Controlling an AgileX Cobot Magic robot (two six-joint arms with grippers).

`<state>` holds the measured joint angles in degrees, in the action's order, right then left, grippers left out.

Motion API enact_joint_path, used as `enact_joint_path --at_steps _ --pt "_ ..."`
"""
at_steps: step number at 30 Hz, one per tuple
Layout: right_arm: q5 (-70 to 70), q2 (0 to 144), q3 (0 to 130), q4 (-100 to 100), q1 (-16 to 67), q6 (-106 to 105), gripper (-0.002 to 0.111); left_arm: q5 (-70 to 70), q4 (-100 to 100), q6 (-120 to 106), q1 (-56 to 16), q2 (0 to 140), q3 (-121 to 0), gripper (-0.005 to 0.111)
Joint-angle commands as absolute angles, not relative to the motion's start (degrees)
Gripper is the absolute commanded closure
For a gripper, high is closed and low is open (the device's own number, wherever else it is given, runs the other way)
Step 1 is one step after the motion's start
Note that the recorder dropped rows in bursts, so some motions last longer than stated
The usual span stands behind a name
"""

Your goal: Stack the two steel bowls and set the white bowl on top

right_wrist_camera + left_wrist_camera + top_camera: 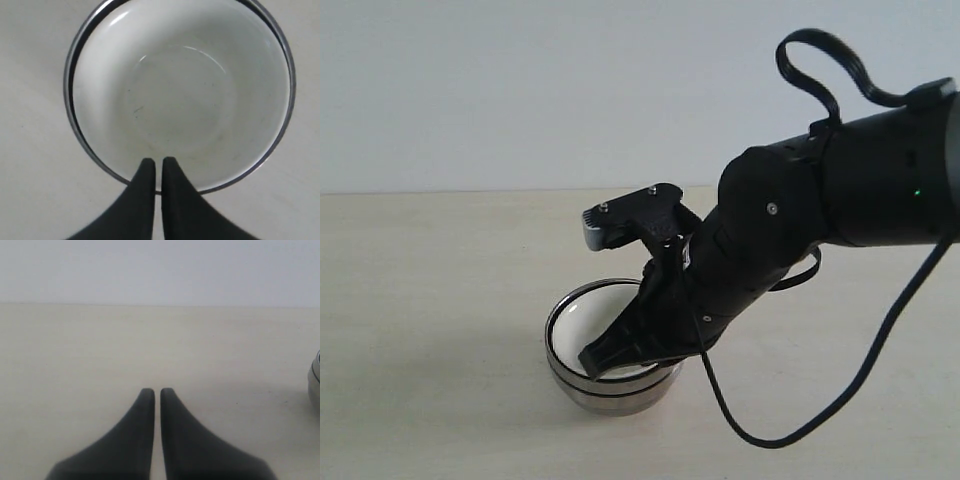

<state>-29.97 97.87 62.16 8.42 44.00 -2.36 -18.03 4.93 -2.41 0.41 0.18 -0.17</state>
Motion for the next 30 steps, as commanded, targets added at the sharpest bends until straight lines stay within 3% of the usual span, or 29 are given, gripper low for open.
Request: enact_joint_path --at_steps 1,30 --pt "-28.38 100.25 62.38 7.13 43.84 -2.04 0.108 -17.6 4.93 -2.14 0.12 0.0 0.0 0.103" --pt "-18.74 95.43 62.38 12.35 43.94 -1.39 0.108 -17.6 4.93 -2.14 0.12 0.0 0.0 0.103"
